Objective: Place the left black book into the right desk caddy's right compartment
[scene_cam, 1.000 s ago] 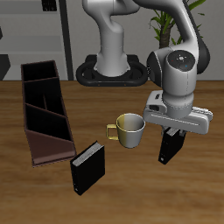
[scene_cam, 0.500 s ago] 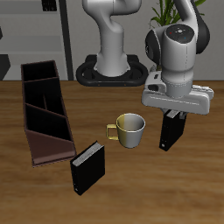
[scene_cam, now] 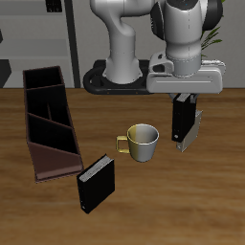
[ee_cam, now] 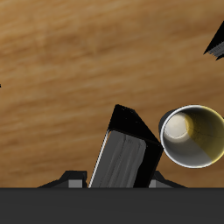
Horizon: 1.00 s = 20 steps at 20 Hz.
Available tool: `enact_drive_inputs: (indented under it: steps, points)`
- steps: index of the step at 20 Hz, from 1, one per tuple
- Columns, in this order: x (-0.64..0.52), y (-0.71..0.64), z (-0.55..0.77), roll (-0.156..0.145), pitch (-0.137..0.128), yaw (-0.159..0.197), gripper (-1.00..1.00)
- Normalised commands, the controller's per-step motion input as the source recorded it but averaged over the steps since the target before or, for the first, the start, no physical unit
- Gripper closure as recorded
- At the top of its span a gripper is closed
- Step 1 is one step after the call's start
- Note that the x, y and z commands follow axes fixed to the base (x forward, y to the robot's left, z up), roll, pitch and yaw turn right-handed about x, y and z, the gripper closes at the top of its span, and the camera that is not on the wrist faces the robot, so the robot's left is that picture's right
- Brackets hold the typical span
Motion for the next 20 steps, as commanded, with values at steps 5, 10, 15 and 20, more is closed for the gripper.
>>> enact_drive_inputs:
  steps: [5,10,15,20]
  points:
    - [-0.51,-0.38,0.47,0.016,-0.086,0.098,1.0]
    - [-0.21,-0.56,0.26,-0.02,0.007,0.111,1.0]
    - [-0.08,-0.6,0.23,-0.061,-0.02,0.066,1.0]
    - [-0.11,-0.67,0.16,-0.069,0.0,0.022,1.0]
